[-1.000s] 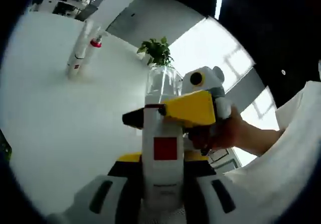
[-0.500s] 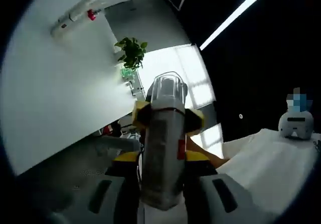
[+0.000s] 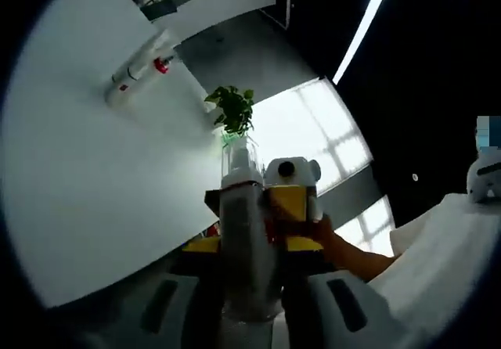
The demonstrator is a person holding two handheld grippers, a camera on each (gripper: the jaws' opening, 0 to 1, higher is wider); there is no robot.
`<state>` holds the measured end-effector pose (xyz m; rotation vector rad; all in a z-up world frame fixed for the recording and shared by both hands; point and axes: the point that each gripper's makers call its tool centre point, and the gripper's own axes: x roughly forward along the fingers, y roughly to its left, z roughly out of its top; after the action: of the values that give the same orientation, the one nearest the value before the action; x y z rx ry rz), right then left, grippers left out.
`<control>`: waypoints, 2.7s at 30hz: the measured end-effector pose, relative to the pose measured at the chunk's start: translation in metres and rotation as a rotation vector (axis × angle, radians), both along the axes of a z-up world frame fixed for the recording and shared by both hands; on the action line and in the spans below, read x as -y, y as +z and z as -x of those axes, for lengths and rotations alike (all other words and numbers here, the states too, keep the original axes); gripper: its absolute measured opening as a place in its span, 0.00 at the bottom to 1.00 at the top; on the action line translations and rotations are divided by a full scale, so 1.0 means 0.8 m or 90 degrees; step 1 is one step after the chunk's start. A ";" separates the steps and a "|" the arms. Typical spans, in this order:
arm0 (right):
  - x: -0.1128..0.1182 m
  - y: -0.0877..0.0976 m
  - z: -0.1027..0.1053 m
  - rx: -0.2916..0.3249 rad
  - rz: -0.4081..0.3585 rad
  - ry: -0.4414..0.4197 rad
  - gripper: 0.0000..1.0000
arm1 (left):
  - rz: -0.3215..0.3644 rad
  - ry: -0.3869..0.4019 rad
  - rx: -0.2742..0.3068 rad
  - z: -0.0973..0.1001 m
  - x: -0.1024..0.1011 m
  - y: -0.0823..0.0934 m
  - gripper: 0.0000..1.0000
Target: Arrange the skincare products in the storage area until every visible bottle or jar stands upright without overlapping.
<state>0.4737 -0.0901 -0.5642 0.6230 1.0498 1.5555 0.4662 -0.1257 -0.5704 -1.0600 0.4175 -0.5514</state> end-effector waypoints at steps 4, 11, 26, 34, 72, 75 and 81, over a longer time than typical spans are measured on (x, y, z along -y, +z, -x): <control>-0.006 -0.005 -0.006 -0.029 0.017 -0.030 0.23 | -0.024 0.033 -0.014 -0.011 -0.004 -0.011 0.21; -0.006 -0.025 -0.008 -0.017 0.085 -0.064 0.27 | -0.258 0.022 -0.043 -0.014 -0.011 -0.038 0.21; -0.004 -0.042 -0.007 0.006 0.111 -0.046 0.22 | -0.579 -0.024 -0.041 -0.014 -0.021 -0.078 0.22; 0.000 -0.051 0.000 0.070 0.113 -0.029 0.21 | -0.594 -0.068 -0.033 0.007 -0.032 -0.107 0.22; 0.029 -0.067 -0.067 0.062 0.153 -0.114 0.22 | -0.848 -0.173 -0.220 0.078 -0.099 -0.223 0.26; 0.028 -0.069 -0.066 0.062 0.157 -0.112 0.22 | -0.838 -0.167 -0.218 0.078 -0.097 -0.222 0.25; 0.026 -0.076 -0.063 0.062 0.168 -0.104 0.22 | -0.824 -0.175 -0.227 0.080 -0.093 -0.227 0.24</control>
<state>0.5239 -0.1111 -0.6251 0.4348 1.0795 1.2682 0.4019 -0.0512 -0.7517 0.1693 1.0526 -0.2173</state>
